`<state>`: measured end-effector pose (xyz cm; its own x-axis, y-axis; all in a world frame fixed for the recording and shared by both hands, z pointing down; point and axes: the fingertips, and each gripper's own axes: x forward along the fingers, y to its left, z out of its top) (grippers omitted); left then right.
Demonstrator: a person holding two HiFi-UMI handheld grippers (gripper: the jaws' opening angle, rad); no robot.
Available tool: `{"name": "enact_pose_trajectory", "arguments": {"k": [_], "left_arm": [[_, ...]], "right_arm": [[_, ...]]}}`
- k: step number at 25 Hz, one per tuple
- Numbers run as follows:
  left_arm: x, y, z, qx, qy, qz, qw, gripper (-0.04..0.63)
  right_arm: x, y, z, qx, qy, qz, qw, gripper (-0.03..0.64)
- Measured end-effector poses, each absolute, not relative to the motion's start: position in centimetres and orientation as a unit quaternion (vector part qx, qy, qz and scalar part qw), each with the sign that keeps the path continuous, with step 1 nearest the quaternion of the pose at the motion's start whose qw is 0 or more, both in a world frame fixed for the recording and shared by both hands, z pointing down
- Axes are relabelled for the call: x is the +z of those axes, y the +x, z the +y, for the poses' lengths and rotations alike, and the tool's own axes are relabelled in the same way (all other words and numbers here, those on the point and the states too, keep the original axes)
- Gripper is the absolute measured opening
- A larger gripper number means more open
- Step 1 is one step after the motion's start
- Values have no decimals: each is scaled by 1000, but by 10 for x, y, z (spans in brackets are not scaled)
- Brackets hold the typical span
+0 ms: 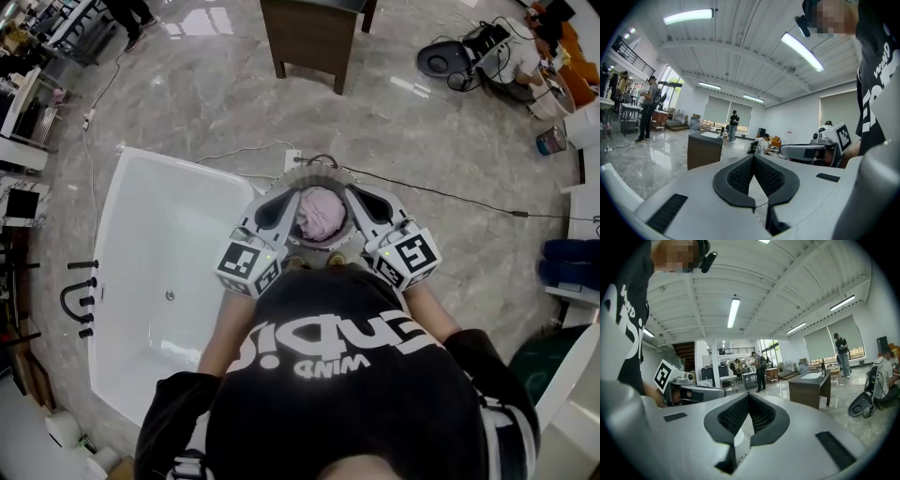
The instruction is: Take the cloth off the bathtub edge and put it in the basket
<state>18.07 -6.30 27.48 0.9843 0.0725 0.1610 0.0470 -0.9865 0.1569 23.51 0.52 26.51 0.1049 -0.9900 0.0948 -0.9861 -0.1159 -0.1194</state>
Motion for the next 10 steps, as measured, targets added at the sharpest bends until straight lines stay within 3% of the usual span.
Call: {"name": "enact_pose_trajectory", "arguments": {"k": [10], "left_arm": [[285, 182, -71, 79, 993, 7, 89, 12]], "right_arm": [[280, 231, 5, -83, -742, 665, 18, 12]]}}
